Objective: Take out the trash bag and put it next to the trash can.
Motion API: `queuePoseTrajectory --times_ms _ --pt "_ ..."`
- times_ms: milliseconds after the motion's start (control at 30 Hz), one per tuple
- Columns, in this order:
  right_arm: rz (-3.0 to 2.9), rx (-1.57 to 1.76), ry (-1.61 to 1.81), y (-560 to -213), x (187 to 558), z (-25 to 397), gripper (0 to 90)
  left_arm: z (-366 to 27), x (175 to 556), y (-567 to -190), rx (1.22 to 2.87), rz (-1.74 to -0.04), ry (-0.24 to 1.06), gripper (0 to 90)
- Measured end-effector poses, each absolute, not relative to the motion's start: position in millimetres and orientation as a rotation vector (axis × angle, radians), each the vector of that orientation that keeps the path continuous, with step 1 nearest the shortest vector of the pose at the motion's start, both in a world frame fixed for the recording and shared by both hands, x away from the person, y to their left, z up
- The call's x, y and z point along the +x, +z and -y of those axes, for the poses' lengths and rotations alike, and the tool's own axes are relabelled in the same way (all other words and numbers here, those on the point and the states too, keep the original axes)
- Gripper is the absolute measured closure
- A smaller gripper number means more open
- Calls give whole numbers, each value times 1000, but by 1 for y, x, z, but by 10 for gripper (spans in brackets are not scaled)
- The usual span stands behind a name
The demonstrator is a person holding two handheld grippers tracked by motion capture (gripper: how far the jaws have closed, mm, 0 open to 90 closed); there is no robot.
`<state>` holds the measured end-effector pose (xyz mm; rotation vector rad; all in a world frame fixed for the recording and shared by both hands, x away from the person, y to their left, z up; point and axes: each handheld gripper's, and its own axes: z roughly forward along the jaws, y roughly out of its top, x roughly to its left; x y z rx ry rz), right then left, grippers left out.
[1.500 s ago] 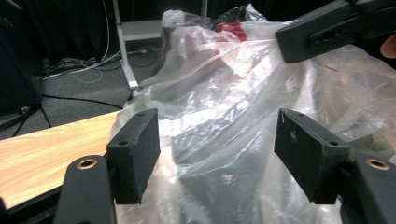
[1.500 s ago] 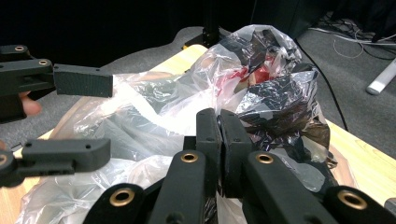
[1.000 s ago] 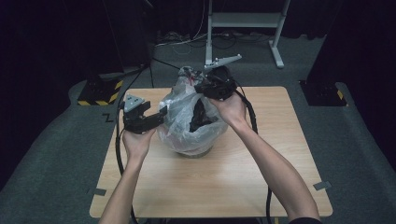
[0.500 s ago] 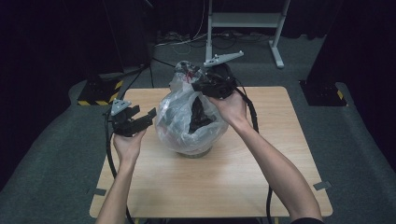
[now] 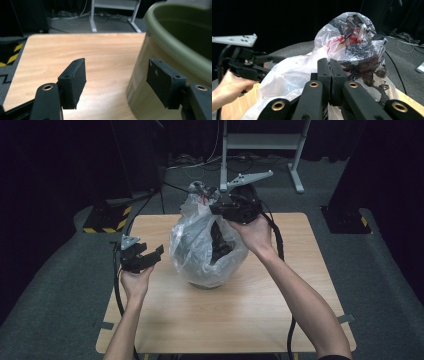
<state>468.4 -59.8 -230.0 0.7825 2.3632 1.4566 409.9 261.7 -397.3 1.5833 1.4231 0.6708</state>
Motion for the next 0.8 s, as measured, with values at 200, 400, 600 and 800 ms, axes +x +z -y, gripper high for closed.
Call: queuePoseTrajectory --times_ms 200,400,600,800 --pt "-2350 789 1458 -228 466 71 887 -259 415 -417 1619 -1455 648 324" --pt "-2321 799 1458 -223 463 85 887 -255 422 -436 1634 -1492 613 322" --pt "-2302 822 1453 -221 463 101 886 -247 430 -453 1678 -1516 605 327" --pt "-2277 847 1460 -218 463 115 886 -244 435 -471 1707 -1546 586 329"
